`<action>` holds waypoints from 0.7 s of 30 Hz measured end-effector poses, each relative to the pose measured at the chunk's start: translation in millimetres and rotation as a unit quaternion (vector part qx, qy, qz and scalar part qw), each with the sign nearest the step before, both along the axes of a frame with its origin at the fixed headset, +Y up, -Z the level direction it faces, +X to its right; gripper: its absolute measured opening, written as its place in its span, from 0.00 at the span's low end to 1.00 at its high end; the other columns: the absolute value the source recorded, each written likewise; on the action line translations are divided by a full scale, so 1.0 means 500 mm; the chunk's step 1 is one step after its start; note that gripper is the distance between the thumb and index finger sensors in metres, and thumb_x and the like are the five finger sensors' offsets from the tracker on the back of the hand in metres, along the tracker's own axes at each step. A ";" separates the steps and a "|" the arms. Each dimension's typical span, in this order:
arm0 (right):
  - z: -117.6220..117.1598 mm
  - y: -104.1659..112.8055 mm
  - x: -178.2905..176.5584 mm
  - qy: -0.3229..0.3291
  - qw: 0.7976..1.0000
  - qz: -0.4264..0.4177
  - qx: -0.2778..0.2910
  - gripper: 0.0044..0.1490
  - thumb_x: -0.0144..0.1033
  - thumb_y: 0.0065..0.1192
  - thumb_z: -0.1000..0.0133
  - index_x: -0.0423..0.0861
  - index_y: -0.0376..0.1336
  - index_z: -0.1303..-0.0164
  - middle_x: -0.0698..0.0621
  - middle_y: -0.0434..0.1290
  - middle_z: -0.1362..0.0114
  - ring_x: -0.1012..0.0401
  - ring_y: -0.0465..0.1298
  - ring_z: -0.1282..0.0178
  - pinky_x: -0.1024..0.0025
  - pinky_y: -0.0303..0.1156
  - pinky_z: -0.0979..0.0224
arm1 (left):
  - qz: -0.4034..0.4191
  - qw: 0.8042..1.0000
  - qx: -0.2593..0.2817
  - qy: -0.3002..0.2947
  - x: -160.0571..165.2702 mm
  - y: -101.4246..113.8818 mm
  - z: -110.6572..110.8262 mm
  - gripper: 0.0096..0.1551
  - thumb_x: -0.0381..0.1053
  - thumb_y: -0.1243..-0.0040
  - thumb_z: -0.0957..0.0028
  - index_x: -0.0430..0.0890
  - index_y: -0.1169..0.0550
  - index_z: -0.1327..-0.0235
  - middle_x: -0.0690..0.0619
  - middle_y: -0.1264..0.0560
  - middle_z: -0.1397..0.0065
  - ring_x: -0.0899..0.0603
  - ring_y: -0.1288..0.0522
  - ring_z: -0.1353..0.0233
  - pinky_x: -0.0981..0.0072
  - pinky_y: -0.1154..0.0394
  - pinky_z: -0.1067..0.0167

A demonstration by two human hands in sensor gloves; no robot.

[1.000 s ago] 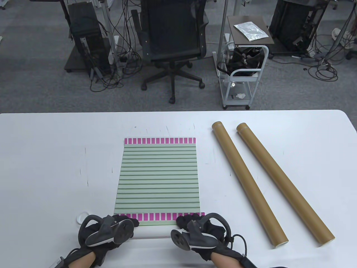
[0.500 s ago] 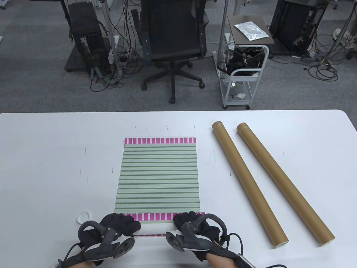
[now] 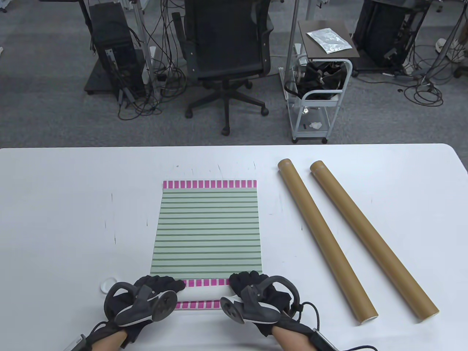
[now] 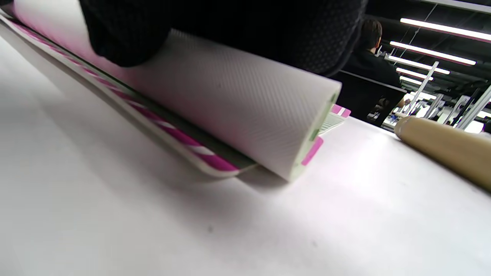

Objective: Roll up mouse pads and store in mailing tubes

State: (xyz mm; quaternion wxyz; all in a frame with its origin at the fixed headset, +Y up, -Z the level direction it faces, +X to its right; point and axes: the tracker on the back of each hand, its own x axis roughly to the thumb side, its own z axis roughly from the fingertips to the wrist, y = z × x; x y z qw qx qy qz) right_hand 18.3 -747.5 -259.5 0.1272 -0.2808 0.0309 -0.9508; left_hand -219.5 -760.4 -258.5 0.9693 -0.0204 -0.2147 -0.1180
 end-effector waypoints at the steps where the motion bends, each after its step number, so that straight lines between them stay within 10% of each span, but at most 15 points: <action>1: 0.002 0.001 0.001 0.006 1.000 0.003 -0.004 0.37 0.44 0.62 0.51 0.50 0.63 0.29 0.49 0.72 0.31 0.53 0.76 0.38 0.58 0.74 0.34 | 0.001 1.000 -0.008 -0.002 0.001 0.003 0.001 0.35 0.64 0.41 0.63 0.67 0.31 0.37 0.66 0.23 0.33 0.55 0.20 0.33 0.63 0.23 0.30; 5: 0.019 0.004 0.001 0.020 0.999 -0.012 -0.037 0.37 0.44 0.61 0.51 0.49 0.64 0.30 0.48 0.73 0.32 0.53 0.77 0.39 0.58 0.74 0.35 | 0.021 0.998 -0.066 -0.001 -0.002 0.009 0.011 0.34 0.61 0.40 0.62 0.65 0.28 0.37 0.63 0.22 0.33 0.52 0.19 0.33 0.60 0.22 0.32; 11: 0.002 -0.006 -0.001 -0.003 0.999 -0.011 -0.052 0.36 0.38 0.53 0.50 0.49 0.63 0.28 0.48 0.72 0.30 0.52 0.76 0.37 0.56 0.74 0.34 | -0.023 0.999 0.008 -0.044 0.035 0.008 0.049 0.43 0.65 0.46 0.60 0.64 0.42 0.27 0.61 0.37 0.19 0.51 0.31 0.20 0.60 0.28 0.25; 21: 0.012 -0.004 0.019 0.003 0.999 -0.022 -0.044 0.41 0.43 0.55 0.48 0.48 0.55 0.22 0.47 0.66 0.23 0.50 0.71 0.28 0.51 0.68 0.27 | 0.007 0.991 -0.133 -0.018 0.078 -0.023 0.042 0.51 0.72 0.57 0.60 0.62 0.57 0.24 0.57 0.59 0.14 0.44 0.55 0.12 0.52 0.49 0.16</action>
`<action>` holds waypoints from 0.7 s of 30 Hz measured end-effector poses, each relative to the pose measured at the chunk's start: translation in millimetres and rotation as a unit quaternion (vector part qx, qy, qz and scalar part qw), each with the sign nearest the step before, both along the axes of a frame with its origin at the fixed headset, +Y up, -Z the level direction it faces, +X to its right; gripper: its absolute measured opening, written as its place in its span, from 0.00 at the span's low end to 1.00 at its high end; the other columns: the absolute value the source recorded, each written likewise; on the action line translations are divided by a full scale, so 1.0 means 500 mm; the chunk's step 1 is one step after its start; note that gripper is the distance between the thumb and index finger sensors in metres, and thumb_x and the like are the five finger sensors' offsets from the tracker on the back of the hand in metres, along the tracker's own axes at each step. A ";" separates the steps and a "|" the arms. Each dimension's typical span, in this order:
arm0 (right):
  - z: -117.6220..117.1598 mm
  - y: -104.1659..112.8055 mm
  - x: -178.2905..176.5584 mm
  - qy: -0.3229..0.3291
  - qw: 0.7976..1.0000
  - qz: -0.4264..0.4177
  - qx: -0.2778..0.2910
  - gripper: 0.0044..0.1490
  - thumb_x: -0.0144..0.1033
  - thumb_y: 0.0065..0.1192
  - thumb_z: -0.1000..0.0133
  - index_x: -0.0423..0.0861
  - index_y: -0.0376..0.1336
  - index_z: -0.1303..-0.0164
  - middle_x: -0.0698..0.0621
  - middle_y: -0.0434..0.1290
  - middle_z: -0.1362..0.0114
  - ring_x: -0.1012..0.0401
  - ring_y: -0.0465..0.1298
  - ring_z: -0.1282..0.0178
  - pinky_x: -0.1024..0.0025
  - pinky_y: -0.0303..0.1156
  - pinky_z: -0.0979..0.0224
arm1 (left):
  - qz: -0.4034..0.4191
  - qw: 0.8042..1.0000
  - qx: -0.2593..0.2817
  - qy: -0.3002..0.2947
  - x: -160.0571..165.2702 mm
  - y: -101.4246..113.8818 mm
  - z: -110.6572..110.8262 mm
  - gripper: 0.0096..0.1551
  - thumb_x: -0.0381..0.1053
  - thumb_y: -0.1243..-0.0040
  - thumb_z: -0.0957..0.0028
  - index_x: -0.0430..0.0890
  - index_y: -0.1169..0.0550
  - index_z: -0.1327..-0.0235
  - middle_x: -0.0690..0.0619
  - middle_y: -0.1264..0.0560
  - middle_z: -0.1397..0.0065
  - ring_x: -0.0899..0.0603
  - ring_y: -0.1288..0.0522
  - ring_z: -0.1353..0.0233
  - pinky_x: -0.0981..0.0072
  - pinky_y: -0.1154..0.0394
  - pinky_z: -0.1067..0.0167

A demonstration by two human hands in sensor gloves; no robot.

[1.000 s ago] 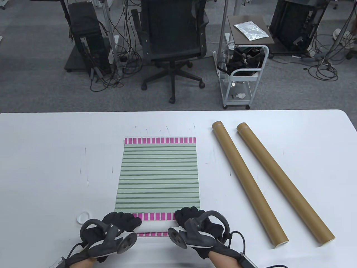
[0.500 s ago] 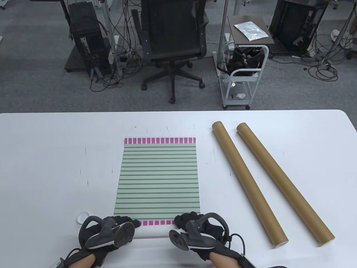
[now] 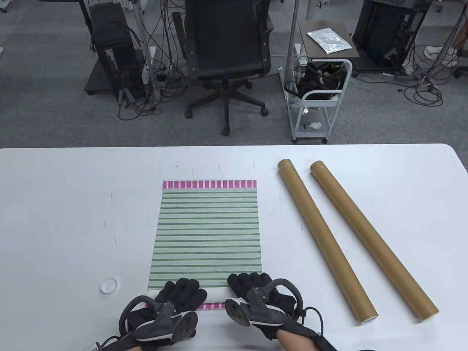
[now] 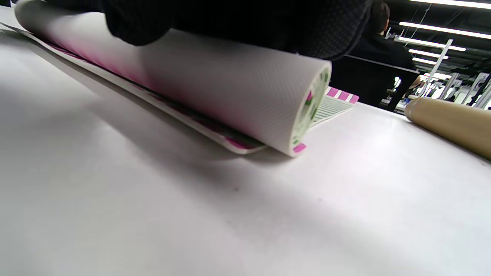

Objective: Roll up mouse pads and store in mailing tubes

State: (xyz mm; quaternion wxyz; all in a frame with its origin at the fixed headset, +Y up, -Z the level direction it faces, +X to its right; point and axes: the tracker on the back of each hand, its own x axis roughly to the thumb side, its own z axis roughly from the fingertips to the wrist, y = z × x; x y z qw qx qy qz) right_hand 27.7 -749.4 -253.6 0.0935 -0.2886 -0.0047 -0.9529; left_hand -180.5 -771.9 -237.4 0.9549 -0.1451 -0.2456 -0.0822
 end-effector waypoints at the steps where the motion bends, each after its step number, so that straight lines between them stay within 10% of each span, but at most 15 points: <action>1: -0.001 -0.004 0.000 -0.002 1.000 0.000 -0.004 0.42 0.43 0.55 0.48 0.46 0.54 0.20 0.46 0.65 0.22 0.48 0.70 0.27 0.50 0.68 0.27 | 0.010 1.000 -0.011 0.018 -0.003 -0.001 -0.010 0.46 0.69 0.61 0.58 0.64 0.57 0.25 0.59 0.59 0.14 0.46 0.56 0.12 0.54 0.51 0.16; 8: -0.038 -0.032 -0.003 -0.029 0.999 0.022 -0.009 0.49 0.46 0.60 0.50 0.48 0.47 0.18 0.48 0.61 0.19 0.50 0.67 0.24 0.50 0.64 0.24 | 0.081 0.985 -0.097 0.115 -0.008 0.002 -0.082 0.42 0.68 0.57 0.56 0.67 0.52 0.27 0.65 0.52 0.15 0.51 0.52 0.12 0.57 0.53 0.15; 21: -0.016 0.009 -0.005 -0.002 0.998 -0.059 -0.018 0.48 0.49 0.63 0.53 0.44 0.55 0.23 0.50 0.74 0.33 0.56 0.79 0.41 0.57 0.74 0.35 | -0.075 0.991 0.087 0.065 0.034 0.025 -0.058 0.41 0.66 0.35 0.64 0.63 0.34 0.34 0.63 0.24 0.32 0.51 0.21 0.29 0.58 0.25 0.28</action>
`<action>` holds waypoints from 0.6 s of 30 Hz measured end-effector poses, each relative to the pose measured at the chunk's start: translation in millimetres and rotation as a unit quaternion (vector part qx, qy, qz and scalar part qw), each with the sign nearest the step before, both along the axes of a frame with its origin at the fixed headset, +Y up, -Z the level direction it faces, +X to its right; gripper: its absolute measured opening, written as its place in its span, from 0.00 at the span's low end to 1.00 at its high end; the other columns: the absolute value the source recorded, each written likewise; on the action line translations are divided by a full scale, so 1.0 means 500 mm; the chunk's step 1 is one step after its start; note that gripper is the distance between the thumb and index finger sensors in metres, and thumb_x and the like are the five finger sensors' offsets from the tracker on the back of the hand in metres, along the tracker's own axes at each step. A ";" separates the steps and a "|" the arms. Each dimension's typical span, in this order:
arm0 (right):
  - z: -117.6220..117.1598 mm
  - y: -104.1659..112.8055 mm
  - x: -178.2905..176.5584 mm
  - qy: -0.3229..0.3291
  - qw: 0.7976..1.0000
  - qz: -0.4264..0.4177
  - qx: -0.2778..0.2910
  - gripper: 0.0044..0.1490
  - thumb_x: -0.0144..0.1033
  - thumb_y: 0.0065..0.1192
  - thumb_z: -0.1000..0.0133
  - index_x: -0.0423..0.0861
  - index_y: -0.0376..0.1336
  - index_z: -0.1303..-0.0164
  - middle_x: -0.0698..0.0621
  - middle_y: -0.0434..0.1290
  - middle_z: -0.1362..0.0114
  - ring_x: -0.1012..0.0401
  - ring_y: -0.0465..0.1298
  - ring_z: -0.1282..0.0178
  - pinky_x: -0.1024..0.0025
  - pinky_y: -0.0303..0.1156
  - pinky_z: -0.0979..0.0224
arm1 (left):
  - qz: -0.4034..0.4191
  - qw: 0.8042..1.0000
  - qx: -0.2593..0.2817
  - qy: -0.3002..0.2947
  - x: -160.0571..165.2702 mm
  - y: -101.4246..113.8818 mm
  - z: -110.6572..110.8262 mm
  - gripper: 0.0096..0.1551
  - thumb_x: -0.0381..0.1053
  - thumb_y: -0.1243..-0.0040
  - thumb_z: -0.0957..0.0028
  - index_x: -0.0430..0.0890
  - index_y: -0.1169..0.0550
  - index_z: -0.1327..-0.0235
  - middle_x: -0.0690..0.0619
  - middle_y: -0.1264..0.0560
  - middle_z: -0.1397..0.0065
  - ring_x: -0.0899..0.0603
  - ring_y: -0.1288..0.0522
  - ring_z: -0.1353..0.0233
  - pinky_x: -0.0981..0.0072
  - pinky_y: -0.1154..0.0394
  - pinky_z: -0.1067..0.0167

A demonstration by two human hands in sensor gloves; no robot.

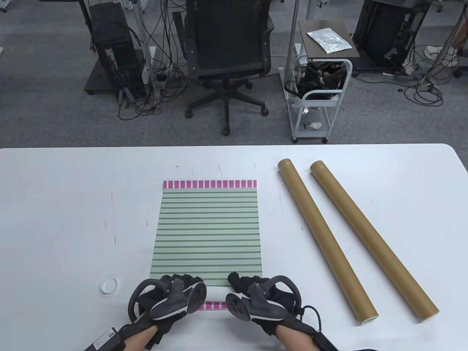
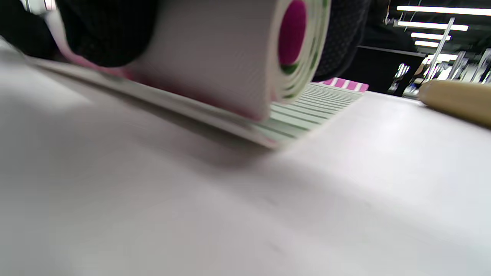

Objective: Roll up mouse pads and store in mailing tubes

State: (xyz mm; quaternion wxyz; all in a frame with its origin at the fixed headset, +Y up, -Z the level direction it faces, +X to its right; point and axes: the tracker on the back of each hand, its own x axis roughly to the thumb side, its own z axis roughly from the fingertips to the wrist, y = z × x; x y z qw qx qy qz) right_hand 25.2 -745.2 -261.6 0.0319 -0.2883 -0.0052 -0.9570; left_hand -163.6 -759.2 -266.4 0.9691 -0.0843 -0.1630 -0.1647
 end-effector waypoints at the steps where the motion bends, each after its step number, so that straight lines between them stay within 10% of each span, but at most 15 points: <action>1: 0.003 0.008 0.000 0.005 1.000 -0.010 -0.004 0.48 0.50 0.62 0.53 0.44 0.54 0.23 0.50 0.74 0.33 0.56 0.79 0.42 0.57 0.75 0.35 | -0.001 1.000 0.013 -0.006 -0.006 0.002 0.002 0.40 0.67 0.35 0.65 0.63 0.33 0.36 0.65 0.23 0.35 0.52 0.20 0.33 0.60 0.23 0.30; 5: 0.034 0.039 -0.009 0.029 0.994 -0.101 -0.021 0.47 0.50 0.60 0.50 0.43 0.53 0.22 0.47 0.73 0.34 0.54 0.77 0.46 0.57 0.74 0.38 | 0.049 0.985 0.166 -0.004 -0.041 0.021 0.019 0.23 0.66 0.34 0.63 0.66 0.26 0.53 0.66 0.19 0.53 0.56 0.17 0.48 0.62 0.20 0.37; 8: 0.078 0.043 -0.045 0.042 0.969 0.063 0.234 0.51 0.57 0.62 0.56 0.46 0.53 0.24 0.52 0.73 0.38 0.59 0.77 0.49 0.61 0.75 0.39 | 0.093 0.981 0.169 -0.018 -0.052 0.040 0.028 0.19 0.65 0.36 0.61 0.65 0.25 0.57 0.66 0.18 0.57 0.56 0.17 0.54 0.63 0.19 0.41; 11: 0.093 0.030 -0.060 0.049 0.924 0.142 0.352 0.52 0.61 0.61 0.56 0.49 0.52 0.24 0.57 0.72 0.39 0.64 0.78 0.52 0.70 0.78 0.43 | 0.111 0.983 0.141 -0.030 -0.058 0.049 0.030 0.19 0.65 0.35 0.63 0.64 0.22 0.60 0.65 0.17 0.61 0.57 0.17 0.58 0.63 0.18 0.46; 18: 0.059 0.019 -0.057 0.046 0.987 0.037 0.150 0.40 0.55 0.64 0.53 0.51 0.59 0.32 0.58 0.77 0.48 0.66 0.82 0.64 0.74 0.80 0.55 | 0.068 0.984 0.157 -0.057 -0.060 0.043 0.033 0.21 0.65 0.35 0.63 0.64 0.23 0.56 0.66 0.17 0.58 0.57 0.16 0.55 0.64 0.18 0.44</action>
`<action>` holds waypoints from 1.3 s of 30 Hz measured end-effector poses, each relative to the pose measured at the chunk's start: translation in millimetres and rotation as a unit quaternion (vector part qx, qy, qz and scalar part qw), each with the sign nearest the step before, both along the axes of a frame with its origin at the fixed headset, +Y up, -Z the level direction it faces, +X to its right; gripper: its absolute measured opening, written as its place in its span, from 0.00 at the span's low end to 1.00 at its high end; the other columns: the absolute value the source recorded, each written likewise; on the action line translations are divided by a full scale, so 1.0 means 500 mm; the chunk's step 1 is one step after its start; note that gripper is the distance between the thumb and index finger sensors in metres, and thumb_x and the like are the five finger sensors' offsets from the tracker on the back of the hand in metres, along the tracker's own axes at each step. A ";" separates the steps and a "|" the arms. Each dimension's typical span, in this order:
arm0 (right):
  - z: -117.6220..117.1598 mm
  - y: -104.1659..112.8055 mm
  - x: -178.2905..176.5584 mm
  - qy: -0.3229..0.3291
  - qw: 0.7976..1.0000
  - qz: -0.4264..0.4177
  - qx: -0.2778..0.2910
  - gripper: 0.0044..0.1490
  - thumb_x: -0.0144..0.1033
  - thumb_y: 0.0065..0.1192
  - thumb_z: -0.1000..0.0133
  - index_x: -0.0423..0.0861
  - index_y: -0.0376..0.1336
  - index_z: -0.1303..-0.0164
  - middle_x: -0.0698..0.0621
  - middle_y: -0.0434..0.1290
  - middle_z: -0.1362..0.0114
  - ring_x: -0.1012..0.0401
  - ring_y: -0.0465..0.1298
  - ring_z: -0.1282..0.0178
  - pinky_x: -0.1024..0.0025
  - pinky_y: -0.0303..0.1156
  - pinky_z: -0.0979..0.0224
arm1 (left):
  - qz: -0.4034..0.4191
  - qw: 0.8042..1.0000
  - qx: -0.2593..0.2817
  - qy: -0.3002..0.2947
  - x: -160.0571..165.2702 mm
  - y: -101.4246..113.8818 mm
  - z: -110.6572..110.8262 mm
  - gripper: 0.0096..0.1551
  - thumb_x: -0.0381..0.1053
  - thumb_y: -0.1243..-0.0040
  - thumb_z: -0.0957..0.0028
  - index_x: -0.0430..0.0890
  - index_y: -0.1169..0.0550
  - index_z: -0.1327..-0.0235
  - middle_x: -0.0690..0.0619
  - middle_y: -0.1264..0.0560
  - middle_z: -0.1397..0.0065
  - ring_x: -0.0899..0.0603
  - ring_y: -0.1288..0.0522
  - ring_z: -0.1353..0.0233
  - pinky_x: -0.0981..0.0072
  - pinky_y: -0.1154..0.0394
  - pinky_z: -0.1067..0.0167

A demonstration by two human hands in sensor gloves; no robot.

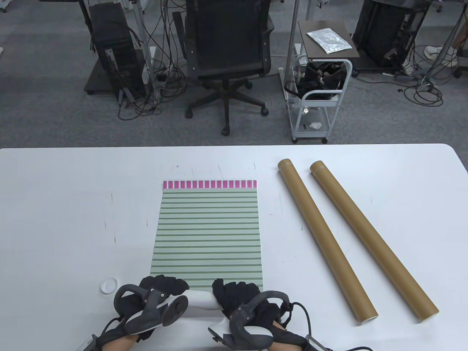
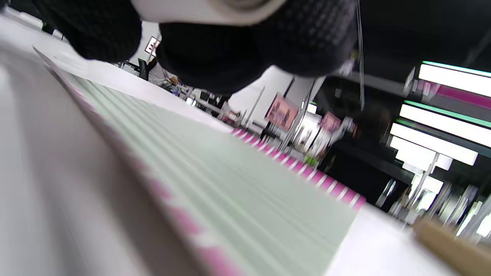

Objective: Roll up mouse pads and store in mailing tubes

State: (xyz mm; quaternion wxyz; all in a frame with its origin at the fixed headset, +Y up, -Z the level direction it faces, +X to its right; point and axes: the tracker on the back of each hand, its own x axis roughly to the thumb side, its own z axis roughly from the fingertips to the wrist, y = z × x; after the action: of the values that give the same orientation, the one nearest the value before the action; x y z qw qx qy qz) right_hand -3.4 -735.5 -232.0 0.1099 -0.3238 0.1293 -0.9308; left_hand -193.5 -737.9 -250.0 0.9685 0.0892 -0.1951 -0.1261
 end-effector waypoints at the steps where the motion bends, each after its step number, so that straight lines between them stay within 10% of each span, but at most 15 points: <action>1: -0.010 -0.002 0.005 -0.002 0.998 -0.024 -0.049 0.39 0.55 0.65 0.53 0.51 0.60 0.33 0.58 0.77 0.48 0.66 0.82 0.65 0.74 0.80 0.56 | -0.010 1.000 0.019 -0.001 0.002 -0.002 0.003 0.22 0.64 0.34 0.63 0.65 0.23 0.55 0.67 0.17 0.56 0.57 0.16 0.53 0.64 0.18 0.42; 6: -0.054 -0.029 0.040 -0.010 0.900 -0.199 -0.388 0.39 0.49 0.69 0.52 0.44 0.63 0.33 0.53 0.79 0.50 0.61 0.81 0.67 0.69 0.78 0.59 | -0.084 0.989 0.120 -0.010 0.020 0.005 0.020 0.23 0.65 0.36 0.61 0.66 0.26 0.51 0.68 0.18 0.52 0.58 0.16 0.48 0.64 0.19 0.37; 11: -0.059 -0.026 0.041 -0.005 0.922 -0.159 -0.352 0.41 0.53 0.67 0.53 0.46 0.62 0.32 0.54 0.78 0.49 0.62 0.81 0.65 0.70 0.78 0.56 | -0.057 0.995 0.082 -0.021 0.013 -0.005 0.015 0.20 0.64 0.36 0.61 0.64 0.24 0.56 0.66 0.18 0.57 0.57 0.17 0.54 0.64 0.19 0.41; 15: -0.068 0.017 0.072 -0.004 0.925 -0.140 -0.354 0.55 0.66 0.49 0.52 0.44 0.53 0.19 0.45 0.69 0.27 0.50 0.75 0.37 0.54 0.73 0.34 | -0.064 0.992 0.103 -0.015 0.006 -0.001 0.013 0.19 0.64 0.36 0.61 0.64 0.24 0.57 0.66 0.18 0.58 0.57 0.17 0.55 0.63 0.19 0.42; 19: -0.118 0.092 0.180 -0.136 0.942 -0.247 -0.184 0.55 0.64 0.50 0.51 0.42 0.54 0.18 0.40 0.67 0.24 0.44 0.73 0.33 0.46 0.69 0.30 | -0.057 0.993 0.106 -0.004 -0.008 0.000 0.007 0.19 0.64 0.36 0.61 0.64 0.24 0.57 0.66 0.18 0.58 0.57 0.17 0.55 0.63 0.19 0.42; 22: -0.179 0.109 0.270 -0.262 0.943 -0.145 -0.145 0.57 0.64 0.54 0.52 0.41 0.53 0.18 0.38 0.62 0.20 0.40 0.68 0.27 0.42 0.66 0.28 | -0.053 0.993 0.104 0.003 -0.013 0.002 0.002 0.19 0.64 0.36 0.61 0.64 0.24 0.57 0.66 0.18 0.58 0.57 0.17 0.55 0.64 0.19 0.43; 30: -0.275 0.019 0.432 -0.477 0.853 -0.024 -0.211 0.65 0.63 0.58 0.53 0.39 0.42 0.15 0.36 0.53 0.15 0.32 0.61 0.23 0.38 0.66 0.28 | -0.032 0.995 0.095 0.020 -0.033 0.008 -0.014 0.19 0.65 0.36 0.62 0.64 0.23 0.57 0.66 0.17 0.59 0.57 0.17 0.56 0.65 0.18 0.45; 39: -0.347 -0.045 0.451 -0.552 0.801 -0.041 -0.228 0.62 0.63 0.52 0.50 0.34 0.43 0.16 0.33 0.63 0.22 0.36 0.69 0.30 0.44 0.70 0.32 | -0.041 0.994 0.096 0.027 -0.042 0.004 -0.015 0.20 0.65 0.36 0.62 0.64 0.24 0.56 0.66 0.18 0.57 0.57 0.17 0.55 0.64 0.19 0.43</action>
State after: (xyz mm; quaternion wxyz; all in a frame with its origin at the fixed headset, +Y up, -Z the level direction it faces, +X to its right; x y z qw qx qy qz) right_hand 221.9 -757.7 -405.6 0.0477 0.2351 -0.1560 -0.9582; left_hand -214.4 -736.0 -257.4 0.9545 0.1705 -0.1591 -0.1861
